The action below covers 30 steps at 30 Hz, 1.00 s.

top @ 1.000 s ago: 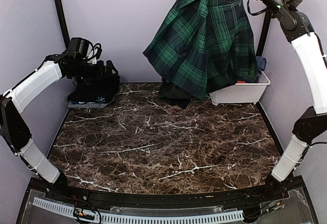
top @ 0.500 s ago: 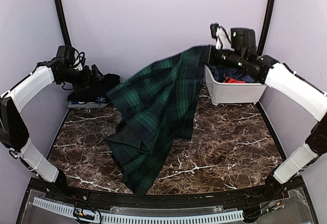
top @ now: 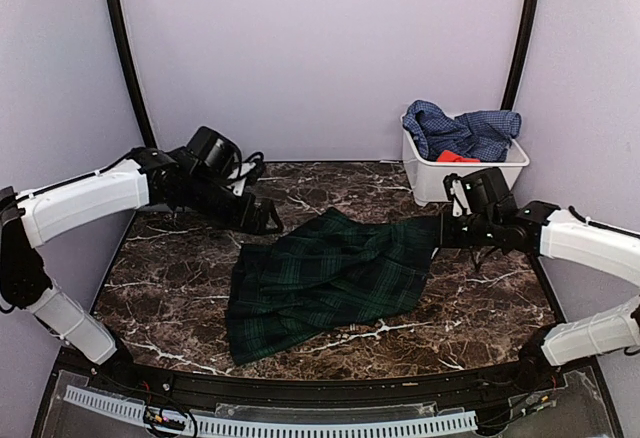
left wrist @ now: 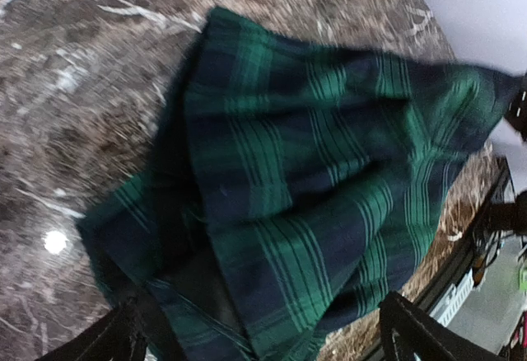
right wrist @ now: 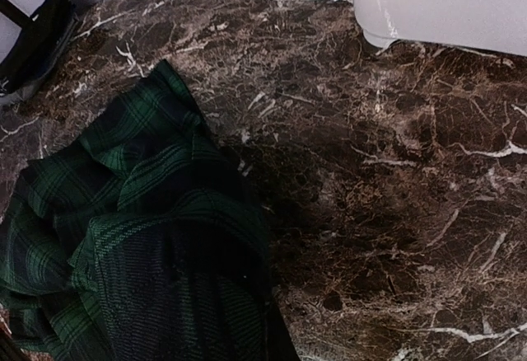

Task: Fold and stack the mixed laundry pile
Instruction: Place the crumpled skirt at the center of the board, then adjust the crumpled skirt at the center of the board.

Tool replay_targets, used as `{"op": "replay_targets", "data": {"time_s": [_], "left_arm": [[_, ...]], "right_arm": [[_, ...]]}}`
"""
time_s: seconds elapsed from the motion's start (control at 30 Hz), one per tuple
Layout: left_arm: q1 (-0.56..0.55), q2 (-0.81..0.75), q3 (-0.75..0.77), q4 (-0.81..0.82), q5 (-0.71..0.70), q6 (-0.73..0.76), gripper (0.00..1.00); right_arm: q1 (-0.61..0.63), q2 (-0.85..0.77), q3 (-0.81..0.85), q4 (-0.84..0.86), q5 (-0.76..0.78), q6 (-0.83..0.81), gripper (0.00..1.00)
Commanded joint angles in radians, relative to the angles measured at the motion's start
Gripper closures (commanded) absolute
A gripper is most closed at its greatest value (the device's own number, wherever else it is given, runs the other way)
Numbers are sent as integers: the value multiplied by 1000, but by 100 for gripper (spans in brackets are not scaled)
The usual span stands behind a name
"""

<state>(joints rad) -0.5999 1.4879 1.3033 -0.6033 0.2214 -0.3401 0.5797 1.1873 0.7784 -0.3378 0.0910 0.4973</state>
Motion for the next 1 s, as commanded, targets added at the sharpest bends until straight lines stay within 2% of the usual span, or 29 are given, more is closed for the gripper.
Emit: {"op": "replay_targets", "data": {"time_s": [0.0, 0.17, 0.3, 0.37, 0.43, 0.47, 0.5, 0.53, 0.6, 0.63, 0.7, 0.73, 0.77, 0.8, 0.83, 0.9, 0.93, 0.97], "left_arm": [[-129, -11, -127, -14, -31, -37, 5], [-166, 53, -268, 32, -20, -153, 21], [-166, 195, -232, -16, -98, -193, 23], [-153, 271, -191, -12, -114, -193, 29], [-126, 350, -137, 16, -79, -178, 45], [-97, 374, -84, 21, -63, -169, 59], [-82, 426, -56, 28, -36, -163, 66], [-50, 451, 6, 32, -28, -150, 84], [2, 549, 130, 21, -21, -120, 98], [18, 576, 180, 9, -23, -94, 100], [73, 651, 428, -26, -36, -44, 100], [82, 702, 506, -63, -53, -26, 100], [98, 729, 684, -97, -69, 3, 95], [102, 779, 772, -186, -107, 14, 87], [106, 796, 918, -230, -121, 32, 68], [105, 798, 996, -303, -150, 46, 48], [103, 756, 982, -306, -151, 47, 46], [95, 721, 891, -293, -154, 47, 44]], "right_arm": [[-5, -94, 13, 2, 63, 9, 100], [-5, -191, 13, -33, -2, 10, 100], [-4, -229, 2, -65, -74, 21, 100], [-5, -244, -20, -58, -140, 45, 100], [-2, -254, -60, -22, -207, 81, 100], [1, -256, -89, -7, -228, 99, 100], [4, -257, -109, 8, -244, 121, 100], [7, -256, -125, 22, -258, 133, 100], [13, -253, -150, 43, -266, 156, 100], [14, -250, -163, 72, -273, 164, 100], [18, -229, -183, 121, -296, 186, 100], [19, -210, -189, 145, -308, 194, 100], [20, -191, -190, 167, -323, 201, 100], [21, -169, -186, 183, -328, 206, 100], [22, -152, -181, 189, -324, 213, 100], [22, -127, -164, 185, -289, 221, 100], [22, -119, -157, 176, -260, 222, 100], [22, -109, -153, 164, -226, 226, 100]]}}
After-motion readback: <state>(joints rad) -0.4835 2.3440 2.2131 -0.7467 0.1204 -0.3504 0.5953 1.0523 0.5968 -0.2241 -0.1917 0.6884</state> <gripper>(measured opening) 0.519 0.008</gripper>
